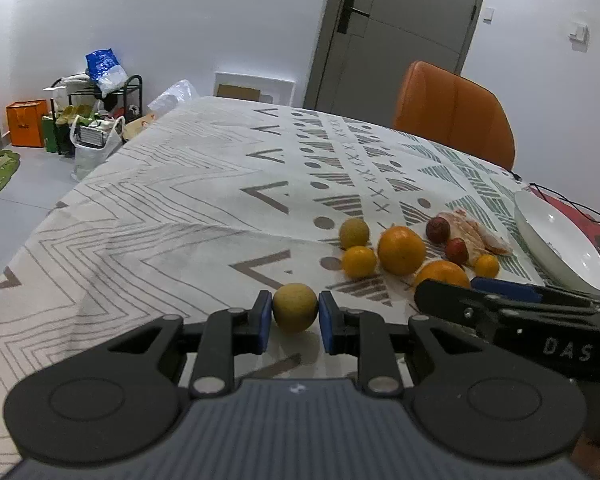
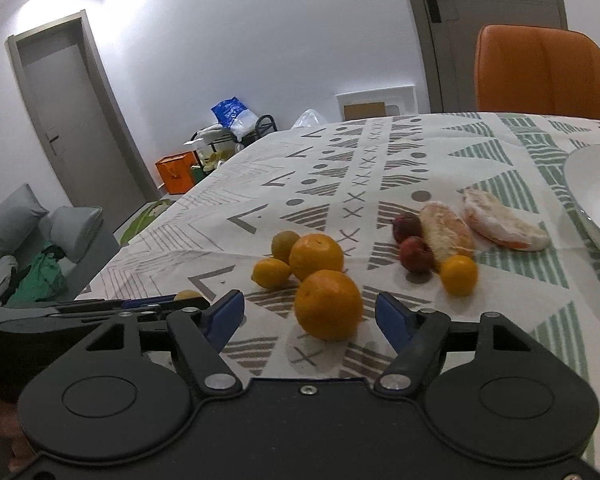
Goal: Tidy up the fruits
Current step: 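Close the right tool on the large orange while the left tool holds the lime, then carry the orange and lime with both tools over the white plate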
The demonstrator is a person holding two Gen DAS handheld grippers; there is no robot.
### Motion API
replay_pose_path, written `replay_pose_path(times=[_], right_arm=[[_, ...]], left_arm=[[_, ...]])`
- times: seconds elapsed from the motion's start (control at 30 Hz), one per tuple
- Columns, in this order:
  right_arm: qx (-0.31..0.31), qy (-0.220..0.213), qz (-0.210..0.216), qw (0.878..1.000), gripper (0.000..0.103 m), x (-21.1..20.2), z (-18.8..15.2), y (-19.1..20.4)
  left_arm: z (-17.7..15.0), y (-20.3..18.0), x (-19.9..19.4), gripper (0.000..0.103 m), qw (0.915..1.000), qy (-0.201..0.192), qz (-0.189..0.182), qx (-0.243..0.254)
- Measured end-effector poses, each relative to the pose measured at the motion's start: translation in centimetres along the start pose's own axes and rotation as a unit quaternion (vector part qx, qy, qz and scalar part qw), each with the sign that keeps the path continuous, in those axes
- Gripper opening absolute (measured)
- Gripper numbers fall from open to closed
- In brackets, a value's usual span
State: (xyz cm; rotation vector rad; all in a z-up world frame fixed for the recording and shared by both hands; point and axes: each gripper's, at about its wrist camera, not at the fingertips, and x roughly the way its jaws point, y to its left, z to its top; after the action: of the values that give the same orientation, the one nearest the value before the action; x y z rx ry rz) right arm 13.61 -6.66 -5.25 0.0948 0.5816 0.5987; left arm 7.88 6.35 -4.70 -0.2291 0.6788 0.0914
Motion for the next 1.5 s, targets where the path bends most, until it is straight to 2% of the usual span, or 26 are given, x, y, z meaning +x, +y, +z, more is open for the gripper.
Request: replay_pose_path(times=[0.13,0.2,0.27,0.53,0.83,1.5], right_arm=[[-0.010,0.002,-0.007,1.000,0.070,0.9,0.0,0.7],[-0.016,0.003,-0.013,1.000,0.062,1.4,0.0,0.9],[-0.019,0.009,-0.026,0.999,0.037,1.9,-0.2,0.9],[-0.001,-0.005,-0.018,1.000,0.035,1.0,-0.9,0.2],[0.018,-0.038,-0.023,0.999,0.035,-1.8,-0.6,-1.6],[0.052,-0.103,-0.075,0.990,0.035,-8.5,-0.9,-6.9]], left_arm=[[0.2,0.4,-0.2,0.024,1.0000,-0.004,0.007,0.000],[0.3,0.5,-0.3,0.024,0.9999,-0.005,0.010,-0.001],[0.3,0.5,-0.3,0.023,0.9999,-0.005,0.012,-0.001],[0.5,-0.4,-0.3,0.024,0.9999,-0.004,0.010,0.012],[0.7,-3.0,-0.3,0.023,0.9994,-0.009,-0.010,0.033],[1.8,-11.1,-0.3,0.023,0.9927,-0.033,-0.070,0.092]])
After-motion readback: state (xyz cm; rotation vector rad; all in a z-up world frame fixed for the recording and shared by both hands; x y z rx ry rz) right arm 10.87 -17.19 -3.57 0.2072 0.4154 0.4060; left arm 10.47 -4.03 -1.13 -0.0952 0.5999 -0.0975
